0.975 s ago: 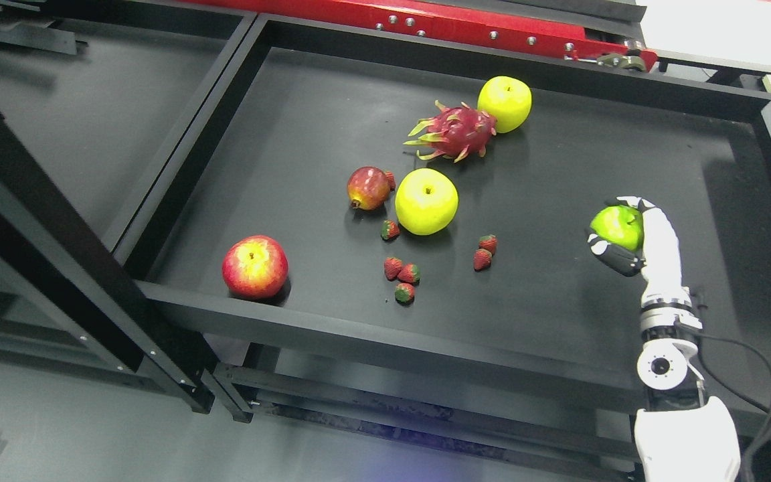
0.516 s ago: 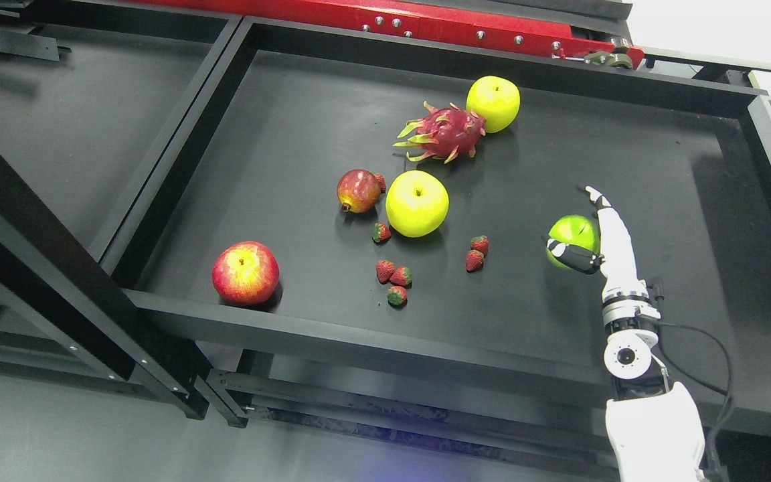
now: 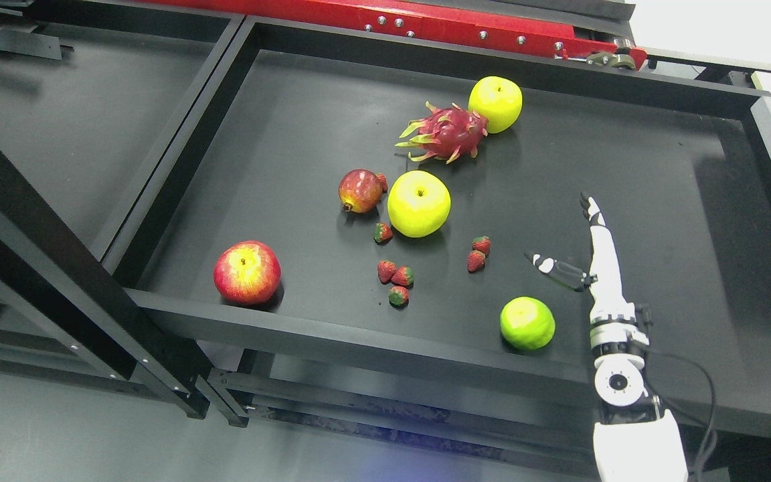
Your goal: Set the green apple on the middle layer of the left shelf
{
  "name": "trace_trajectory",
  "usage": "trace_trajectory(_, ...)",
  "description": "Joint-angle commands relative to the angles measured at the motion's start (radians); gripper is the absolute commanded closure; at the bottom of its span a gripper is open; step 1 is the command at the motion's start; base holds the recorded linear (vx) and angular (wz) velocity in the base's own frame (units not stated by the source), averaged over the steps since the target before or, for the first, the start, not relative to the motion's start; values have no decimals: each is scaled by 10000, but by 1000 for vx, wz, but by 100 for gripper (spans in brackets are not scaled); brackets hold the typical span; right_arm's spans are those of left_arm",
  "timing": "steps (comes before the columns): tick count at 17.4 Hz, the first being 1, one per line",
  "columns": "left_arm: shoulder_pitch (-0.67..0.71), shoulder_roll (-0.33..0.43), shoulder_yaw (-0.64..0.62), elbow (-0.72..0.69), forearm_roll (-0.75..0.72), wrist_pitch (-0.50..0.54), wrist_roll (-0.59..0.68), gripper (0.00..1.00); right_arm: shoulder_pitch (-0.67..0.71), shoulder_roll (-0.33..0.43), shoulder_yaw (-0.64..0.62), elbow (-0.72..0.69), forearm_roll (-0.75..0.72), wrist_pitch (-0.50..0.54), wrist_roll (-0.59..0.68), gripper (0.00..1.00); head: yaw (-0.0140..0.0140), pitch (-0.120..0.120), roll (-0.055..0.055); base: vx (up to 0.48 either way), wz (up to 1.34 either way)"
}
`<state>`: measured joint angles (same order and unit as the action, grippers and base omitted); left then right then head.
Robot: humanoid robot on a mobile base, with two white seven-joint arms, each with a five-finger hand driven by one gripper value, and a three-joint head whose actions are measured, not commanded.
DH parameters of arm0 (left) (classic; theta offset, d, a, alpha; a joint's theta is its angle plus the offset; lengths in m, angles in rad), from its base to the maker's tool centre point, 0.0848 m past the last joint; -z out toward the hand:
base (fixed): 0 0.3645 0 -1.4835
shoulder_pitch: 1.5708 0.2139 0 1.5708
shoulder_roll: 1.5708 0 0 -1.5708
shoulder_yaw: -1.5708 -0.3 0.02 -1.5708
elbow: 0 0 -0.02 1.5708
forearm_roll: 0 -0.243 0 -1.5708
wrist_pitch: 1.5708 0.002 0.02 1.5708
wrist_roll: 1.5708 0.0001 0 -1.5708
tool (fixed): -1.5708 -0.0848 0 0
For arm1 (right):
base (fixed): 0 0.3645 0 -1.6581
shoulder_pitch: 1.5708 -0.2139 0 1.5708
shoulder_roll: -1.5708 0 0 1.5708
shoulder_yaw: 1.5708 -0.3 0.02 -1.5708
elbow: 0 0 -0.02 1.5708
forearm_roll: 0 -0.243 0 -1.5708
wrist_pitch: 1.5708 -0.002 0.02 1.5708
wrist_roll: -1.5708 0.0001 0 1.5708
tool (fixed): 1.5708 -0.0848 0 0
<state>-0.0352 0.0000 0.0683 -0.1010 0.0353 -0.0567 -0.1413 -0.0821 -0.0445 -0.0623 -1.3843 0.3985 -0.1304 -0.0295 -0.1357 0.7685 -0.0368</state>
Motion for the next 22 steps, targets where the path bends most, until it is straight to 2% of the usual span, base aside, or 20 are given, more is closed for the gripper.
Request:
trace_trajectory(1,-1,175,7,13,0,-1,2,0,1938,270,-589,-3042,-1944,-152,4,0,0,0,0,0,0)
trace_trajectory(5,-1,175,-23,-2,0,-1,2,0,2477,270,-620,-3398,-2450,-536,-12,0,0,0,0,0,0)
trace_trajectory(10,-1,175,-23,-2,0,-1,2,0,2248,270,-345,-3154,-2742,30,65,0,0,0,0,0,0)
trace_trajectory(15,-1,175,8,-2,0,-1,2,0,2232,270,361,-3015,-2742,62,463,0,0,-1,0,0,0)
trace_trajectory(22,-1,175,7,13,0,-1,2,0,2247,270,424,-3000,-2742,77,388,0,0,-1,0,0,0)
